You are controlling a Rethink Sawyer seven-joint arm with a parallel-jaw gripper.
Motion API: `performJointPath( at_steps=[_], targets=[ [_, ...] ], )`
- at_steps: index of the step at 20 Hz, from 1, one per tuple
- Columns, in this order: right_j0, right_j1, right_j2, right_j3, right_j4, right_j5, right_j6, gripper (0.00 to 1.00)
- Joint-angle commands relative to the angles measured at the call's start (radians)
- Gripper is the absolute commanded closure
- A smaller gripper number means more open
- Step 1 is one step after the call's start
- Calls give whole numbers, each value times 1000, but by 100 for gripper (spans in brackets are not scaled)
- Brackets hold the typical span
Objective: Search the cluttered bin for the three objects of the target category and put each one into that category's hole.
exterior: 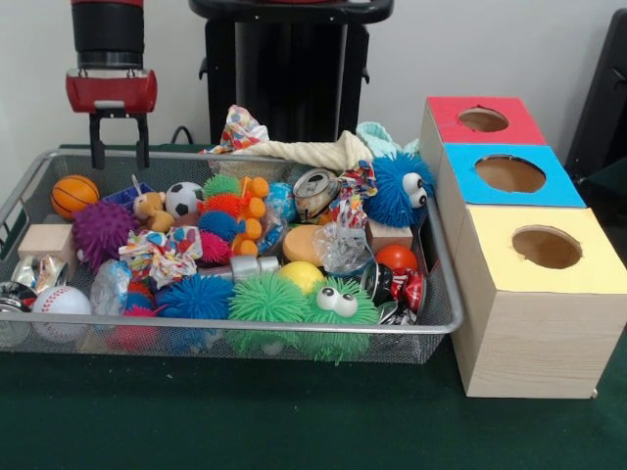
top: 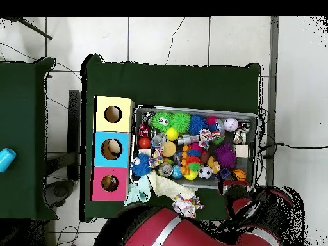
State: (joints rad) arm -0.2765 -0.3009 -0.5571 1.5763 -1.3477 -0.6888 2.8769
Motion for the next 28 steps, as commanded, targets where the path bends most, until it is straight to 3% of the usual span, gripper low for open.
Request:
performJointPath(
  at_steps=[1,11,14,18,21,28],
  targets=[
    [-55,46,193,-60,133,17,-25,0],
    [-73,81,204,-74,188,3,-69,0],
    [-72,83,211,-81,169,4,-21,0],
    [-42,57,223,-78,57,18,168,0],
    [-27,38,230,-67,10,19,248,0],
    [-44,40,256,-66,21,25,211,0]
  ],
)
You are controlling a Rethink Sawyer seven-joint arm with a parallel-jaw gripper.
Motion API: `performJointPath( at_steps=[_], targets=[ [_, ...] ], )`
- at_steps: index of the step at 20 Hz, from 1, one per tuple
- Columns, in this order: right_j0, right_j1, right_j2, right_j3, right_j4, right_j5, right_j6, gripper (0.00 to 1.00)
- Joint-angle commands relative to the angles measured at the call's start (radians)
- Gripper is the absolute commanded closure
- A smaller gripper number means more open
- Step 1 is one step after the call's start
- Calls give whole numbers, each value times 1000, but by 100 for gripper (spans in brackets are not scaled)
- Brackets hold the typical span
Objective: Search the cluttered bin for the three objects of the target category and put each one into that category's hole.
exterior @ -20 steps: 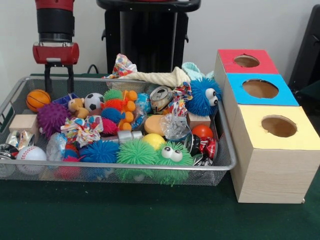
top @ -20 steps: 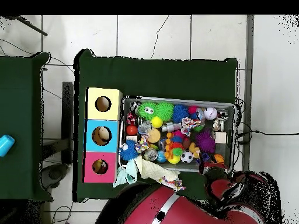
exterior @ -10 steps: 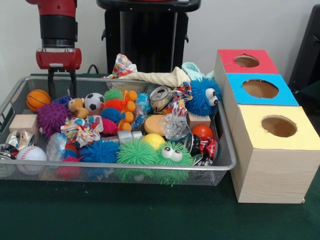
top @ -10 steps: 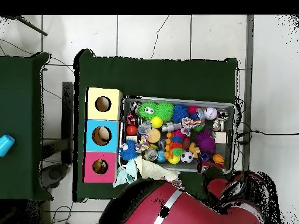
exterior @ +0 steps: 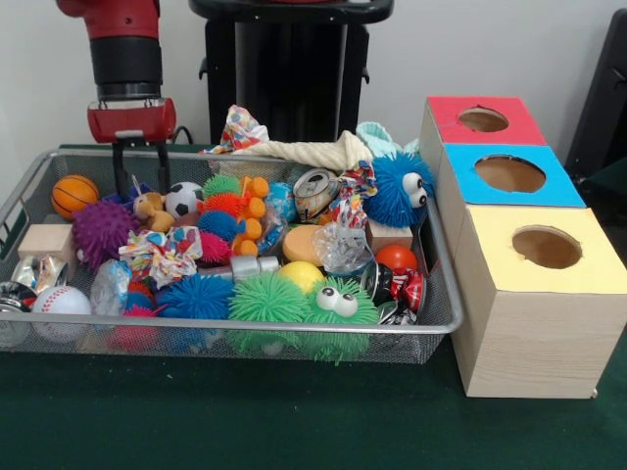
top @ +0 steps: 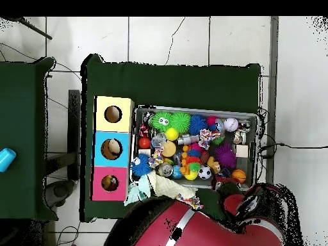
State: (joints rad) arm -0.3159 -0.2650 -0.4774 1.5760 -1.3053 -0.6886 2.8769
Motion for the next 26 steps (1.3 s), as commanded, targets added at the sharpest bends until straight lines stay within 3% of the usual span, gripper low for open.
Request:
performJointPath(
  at_steps=[1,4,15,26],
  targets=[
    [-9,6,180,-65,-14,24,200,0],
    [-13,10,187,-68,-8,31,193,0],
    [-62,115,190,-118,167,44,-92,0],
    [-61,180,161,-166,226,24,-161,0]
  ],
)
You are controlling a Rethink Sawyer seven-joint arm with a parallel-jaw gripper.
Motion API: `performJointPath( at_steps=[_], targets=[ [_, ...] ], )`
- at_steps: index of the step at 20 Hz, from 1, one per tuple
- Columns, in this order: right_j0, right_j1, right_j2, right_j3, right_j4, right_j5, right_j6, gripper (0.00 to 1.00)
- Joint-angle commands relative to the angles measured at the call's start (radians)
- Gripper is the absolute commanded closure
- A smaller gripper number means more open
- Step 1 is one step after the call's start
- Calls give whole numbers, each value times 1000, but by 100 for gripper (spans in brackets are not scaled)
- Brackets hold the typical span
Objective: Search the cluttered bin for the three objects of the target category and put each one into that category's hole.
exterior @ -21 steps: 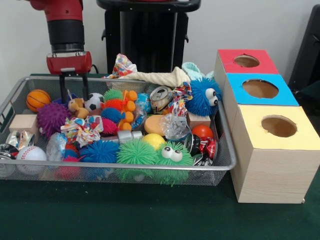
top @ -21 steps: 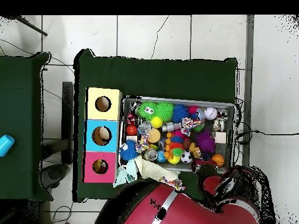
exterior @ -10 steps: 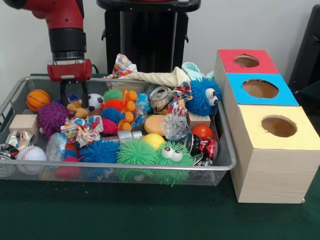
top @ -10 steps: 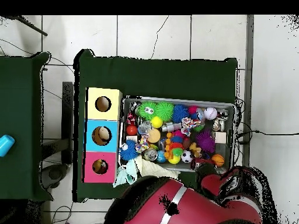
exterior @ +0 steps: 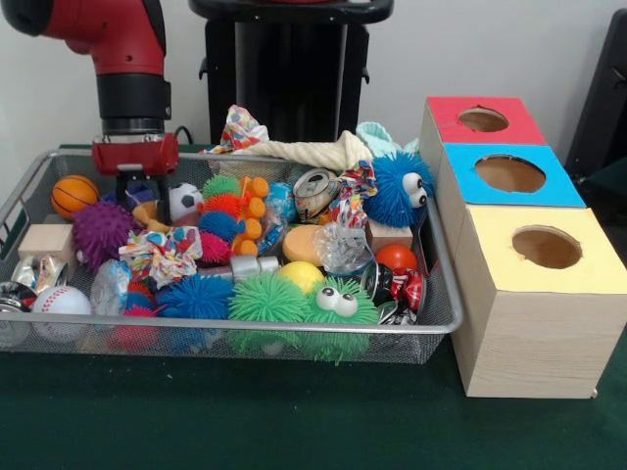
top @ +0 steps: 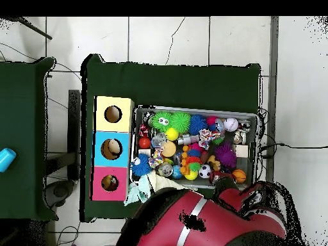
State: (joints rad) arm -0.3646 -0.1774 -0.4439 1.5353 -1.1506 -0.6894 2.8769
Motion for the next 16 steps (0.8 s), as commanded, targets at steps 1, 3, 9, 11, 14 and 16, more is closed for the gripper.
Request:
performJointPath(
  at_steps=[1,3,9,11,14,16],
  targets=[
    [-8,97,122,-129,71,23,-172,0],
    [-2,101,115,-133,70,24,-180,100],
    [44,29,82,-83,26,56,-100,100],
    [84,-17,67,-63,-62,87,19,100],
    [153,-83,24,-27,-175,110,172,100],
    [219,-124,-26,-9,-280,104,324,100]
  ],
)
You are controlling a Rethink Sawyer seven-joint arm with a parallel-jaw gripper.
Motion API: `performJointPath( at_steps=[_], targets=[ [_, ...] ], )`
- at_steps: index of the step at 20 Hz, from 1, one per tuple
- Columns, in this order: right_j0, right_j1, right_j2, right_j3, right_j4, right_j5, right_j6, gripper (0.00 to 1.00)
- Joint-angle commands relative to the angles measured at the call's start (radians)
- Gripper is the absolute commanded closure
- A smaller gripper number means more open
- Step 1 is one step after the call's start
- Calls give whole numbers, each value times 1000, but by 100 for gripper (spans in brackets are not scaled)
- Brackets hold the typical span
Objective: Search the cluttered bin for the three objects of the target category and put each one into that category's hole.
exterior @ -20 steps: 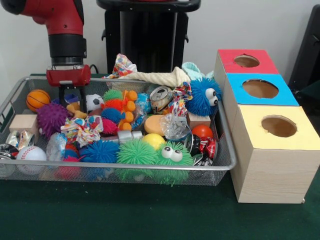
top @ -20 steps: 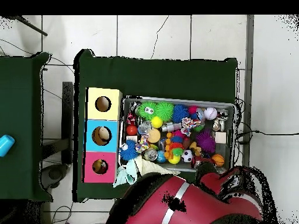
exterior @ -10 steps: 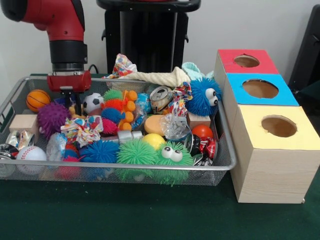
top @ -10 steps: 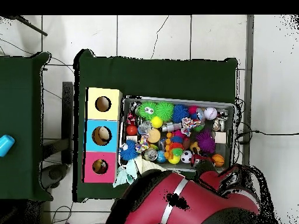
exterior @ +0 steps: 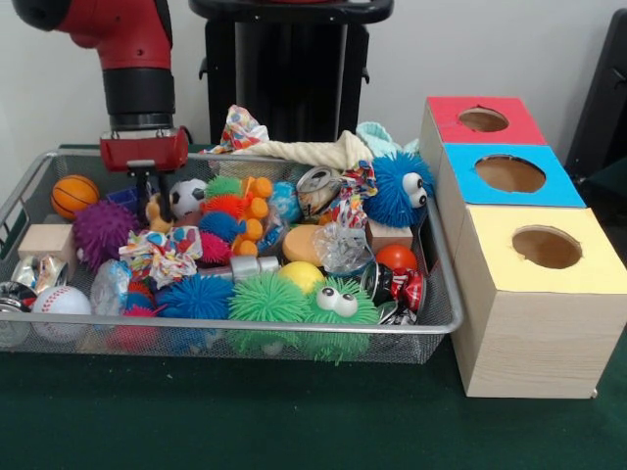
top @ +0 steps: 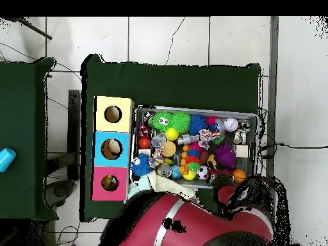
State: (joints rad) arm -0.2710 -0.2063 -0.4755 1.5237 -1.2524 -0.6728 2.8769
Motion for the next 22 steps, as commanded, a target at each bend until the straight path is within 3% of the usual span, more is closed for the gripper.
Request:
performJointPath(
  at_steps=[1,4,12,15,18,22],
  targets=[
    [164,-109,-27,10,-228,75,398,100],
    [269,-129,-136,13,-344,13,589,100],
    [421,-134,-321,-29,-472,-164,857,100],
    [480,-141,-366,-32,-488,-219,1028,100],
    [528,-118,-384,-28,-458,-217,1214,100],
    [547,-127,-369,-50,-453,-282,1311,100]
  ],
)
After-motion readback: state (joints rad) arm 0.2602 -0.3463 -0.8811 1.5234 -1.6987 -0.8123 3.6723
